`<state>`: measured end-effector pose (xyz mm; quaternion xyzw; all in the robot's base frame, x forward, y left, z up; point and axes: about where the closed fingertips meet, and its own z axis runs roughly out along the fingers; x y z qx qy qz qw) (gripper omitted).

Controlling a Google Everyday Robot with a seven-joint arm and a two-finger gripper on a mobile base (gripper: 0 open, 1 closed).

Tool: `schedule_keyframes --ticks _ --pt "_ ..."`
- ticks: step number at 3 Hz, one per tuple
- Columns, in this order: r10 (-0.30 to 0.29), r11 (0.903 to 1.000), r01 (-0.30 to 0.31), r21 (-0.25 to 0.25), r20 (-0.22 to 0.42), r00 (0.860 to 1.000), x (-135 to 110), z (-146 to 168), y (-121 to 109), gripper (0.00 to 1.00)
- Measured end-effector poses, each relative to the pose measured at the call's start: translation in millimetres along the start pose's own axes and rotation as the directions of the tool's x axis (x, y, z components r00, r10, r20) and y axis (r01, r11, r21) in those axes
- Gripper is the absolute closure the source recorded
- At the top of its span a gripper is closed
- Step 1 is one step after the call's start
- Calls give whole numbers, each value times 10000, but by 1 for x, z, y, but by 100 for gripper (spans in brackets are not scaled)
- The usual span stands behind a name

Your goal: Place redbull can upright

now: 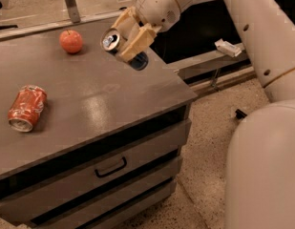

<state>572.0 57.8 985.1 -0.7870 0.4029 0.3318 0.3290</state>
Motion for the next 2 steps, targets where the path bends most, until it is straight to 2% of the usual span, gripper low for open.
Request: schedule_keyframes --ticks 1,2 --pt "86 9993 -95 355 267 9996 3 1 -5 100" --pt "-189 9950 49 1002 1392 9901 5 10 -8 100"
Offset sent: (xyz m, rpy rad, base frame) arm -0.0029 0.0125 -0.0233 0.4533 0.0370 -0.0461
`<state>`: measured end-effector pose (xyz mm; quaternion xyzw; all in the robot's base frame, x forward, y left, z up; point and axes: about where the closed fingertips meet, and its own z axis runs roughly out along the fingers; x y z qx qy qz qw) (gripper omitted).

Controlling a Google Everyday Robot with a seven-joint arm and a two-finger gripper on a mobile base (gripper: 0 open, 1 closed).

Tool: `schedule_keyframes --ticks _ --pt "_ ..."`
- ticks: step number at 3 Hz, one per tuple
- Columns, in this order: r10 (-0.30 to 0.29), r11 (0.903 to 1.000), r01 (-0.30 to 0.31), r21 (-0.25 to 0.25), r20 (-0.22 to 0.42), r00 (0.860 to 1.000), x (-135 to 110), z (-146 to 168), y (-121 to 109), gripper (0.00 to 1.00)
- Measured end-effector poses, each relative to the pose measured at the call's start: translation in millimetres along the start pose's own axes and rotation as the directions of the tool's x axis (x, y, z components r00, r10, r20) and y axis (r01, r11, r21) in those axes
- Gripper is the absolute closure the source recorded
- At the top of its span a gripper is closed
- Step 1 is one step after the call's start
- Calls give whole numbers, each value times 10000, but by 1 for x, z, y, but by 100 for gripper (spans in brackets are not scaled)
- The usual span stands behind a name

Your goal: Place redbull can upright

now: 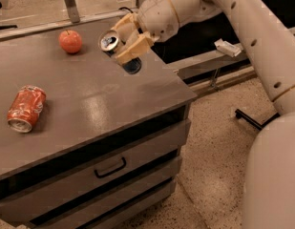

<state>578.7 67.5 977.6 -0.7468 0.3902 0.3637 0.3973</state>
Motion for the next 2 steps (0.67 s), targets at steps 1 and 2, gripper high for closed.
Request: schedule_keyframes --ticks 1,2 --pt "-221 9975 96 699 1813 9832 3 14 1 100" --pt "-22 9934 -364 1086 3361 9418 9 21 5 100"
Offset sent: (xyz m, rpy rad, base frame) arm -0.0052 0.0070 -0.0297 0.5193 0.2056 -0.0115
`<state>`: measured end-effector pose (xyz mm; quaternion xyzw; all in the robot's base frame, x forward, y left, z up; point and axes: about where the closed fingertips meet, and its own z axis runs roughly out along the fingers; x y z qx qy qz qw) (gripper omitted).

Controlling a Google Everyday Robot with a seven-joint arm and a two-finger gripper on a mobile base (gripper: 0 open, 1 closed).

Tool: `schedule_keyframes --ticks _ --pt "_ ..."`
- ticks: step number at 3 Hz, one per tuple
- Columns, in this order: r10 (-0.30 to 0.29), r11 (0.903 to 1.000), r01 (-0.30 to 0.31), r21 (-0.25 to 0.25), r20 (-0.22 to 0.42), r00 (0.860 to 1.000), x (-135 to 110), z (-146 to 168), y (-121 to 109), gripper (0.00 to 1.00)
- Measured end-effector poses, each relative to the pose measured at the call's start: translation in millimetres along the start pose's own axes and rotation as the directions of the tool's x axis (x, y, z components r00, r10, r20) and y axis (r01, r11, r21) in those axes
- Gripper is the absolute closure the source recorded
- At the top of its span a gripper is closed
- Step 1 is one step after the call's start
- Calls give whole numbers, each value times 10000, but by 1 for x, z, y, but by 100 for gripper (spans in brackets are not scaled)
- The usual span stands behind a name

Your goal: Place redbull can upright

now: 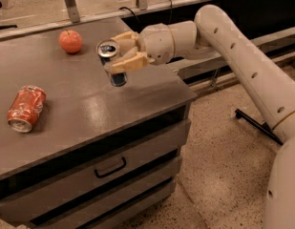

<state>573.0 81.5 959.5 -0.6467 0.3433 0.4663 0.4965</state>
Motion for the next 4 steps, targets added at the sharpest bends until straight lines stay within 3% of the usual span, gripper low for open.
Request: schedule_keyframes --ticks 1,2,4 --pt "672 9971 -693 301 653 9956 10 -2 4 100" --pt "1562 9857 -1608 511 843 9841 23 -6 8 100" --pt "2919 9530 -2933 754 287 9560 43 -17 14 59"
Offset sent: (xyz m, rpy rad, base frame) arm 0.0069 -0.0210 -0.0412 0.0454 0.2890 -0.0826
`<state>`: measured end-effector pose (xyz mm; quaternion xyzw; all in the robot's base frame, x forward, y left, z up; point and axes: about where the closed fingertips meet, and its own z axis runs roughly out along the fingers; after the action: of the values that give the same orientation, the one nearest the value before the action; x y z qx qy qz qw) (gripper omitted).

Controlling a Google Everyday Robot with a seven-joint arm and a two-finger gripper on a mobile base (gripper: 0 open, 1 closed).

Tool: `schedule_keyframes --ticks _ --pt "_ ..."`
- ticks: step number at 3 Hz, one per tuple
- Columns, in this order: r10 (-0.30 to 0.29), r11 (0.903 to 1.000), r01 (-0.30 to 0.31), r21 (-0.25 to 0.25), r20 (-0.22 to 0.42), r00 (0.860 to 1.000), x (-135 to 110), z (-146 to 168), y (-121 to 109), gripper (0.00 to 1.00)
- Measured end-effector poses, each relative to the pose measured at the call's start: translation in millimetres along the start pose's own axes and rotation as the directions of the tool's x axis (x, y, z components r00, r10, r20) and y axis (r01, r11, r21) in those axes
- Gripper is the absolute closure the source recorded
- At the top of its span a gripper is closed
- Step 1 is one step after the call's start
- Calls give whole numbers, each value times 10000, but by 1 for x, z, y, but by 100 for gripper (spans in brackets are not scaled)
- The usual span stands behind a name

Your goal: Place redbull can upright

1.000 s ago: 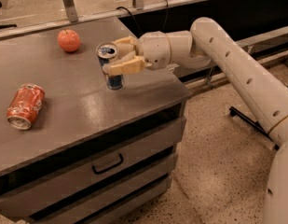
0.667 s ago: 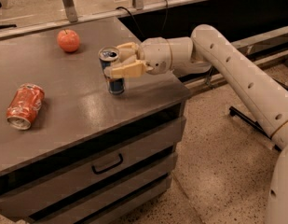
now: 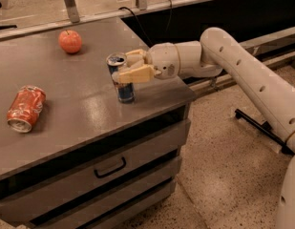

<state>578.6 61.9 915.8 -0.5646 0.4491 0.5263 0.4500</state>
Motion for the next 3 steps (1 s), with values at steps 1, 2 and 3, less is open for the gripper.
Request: schedule_keyframes --ticks 1,2,3 --pt "49 9999 -49 109 28 10000 5 -4 0 35" --pt "-213 9996 210 189 147 9997 5 -7 0 12" --pt "-539 9983 540 222 -85 9985 2 -13 1 0"
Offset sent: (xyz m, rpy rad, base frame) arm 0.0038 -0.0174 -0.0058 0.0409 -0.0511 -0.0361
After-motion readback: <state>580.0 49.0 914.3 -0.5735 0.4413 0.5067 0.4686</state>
